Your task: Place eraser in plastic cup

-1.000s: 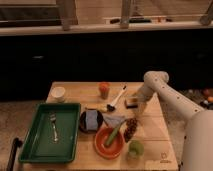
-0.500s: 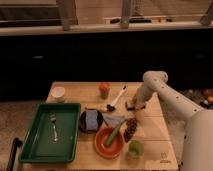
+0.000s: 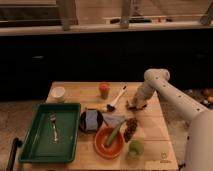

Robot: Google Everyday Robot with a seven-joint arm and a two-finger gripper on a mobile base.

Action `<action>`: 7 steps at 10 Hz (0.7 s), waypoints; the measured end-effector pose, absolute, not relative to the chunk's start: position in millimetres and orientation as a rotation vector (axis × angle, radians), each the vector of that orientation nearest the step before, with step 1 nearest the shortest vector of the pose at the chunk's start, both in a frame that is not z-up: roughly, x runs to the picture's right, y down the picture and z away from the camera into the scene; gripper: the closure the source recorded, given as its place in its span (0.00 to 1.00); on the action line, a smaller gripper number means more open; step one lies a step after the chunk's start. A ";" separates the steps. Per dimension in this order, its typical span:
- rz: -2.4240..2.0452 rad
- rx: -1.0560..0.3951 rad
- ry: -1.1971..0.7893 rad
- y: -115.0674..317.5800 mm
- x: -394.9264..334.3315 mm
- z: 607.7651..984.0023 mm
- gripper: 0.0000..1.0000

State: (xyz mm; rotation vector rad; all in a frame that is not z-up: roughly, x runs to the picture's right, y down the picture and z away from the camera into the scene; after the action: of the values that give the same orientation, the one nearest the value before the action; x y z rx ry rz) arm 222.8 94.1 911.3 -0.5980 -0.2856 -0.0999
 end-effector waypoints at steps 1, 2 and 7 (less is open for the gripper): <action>-0.109 -0.595 -0.290 91.9 222.4 908.4 1.00; -0.124 -0.585 -0.298 88.2 222.5 903.5 1.00; -0.184 -0.544 -0.340 77.7 222.1 884.4 1.00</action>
State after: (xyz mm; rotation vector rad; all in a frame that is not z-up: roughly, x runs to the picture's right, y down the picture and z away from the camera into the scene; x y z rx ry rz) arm 222.1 77.7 884.4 -0.5442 -0.3398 -0.1837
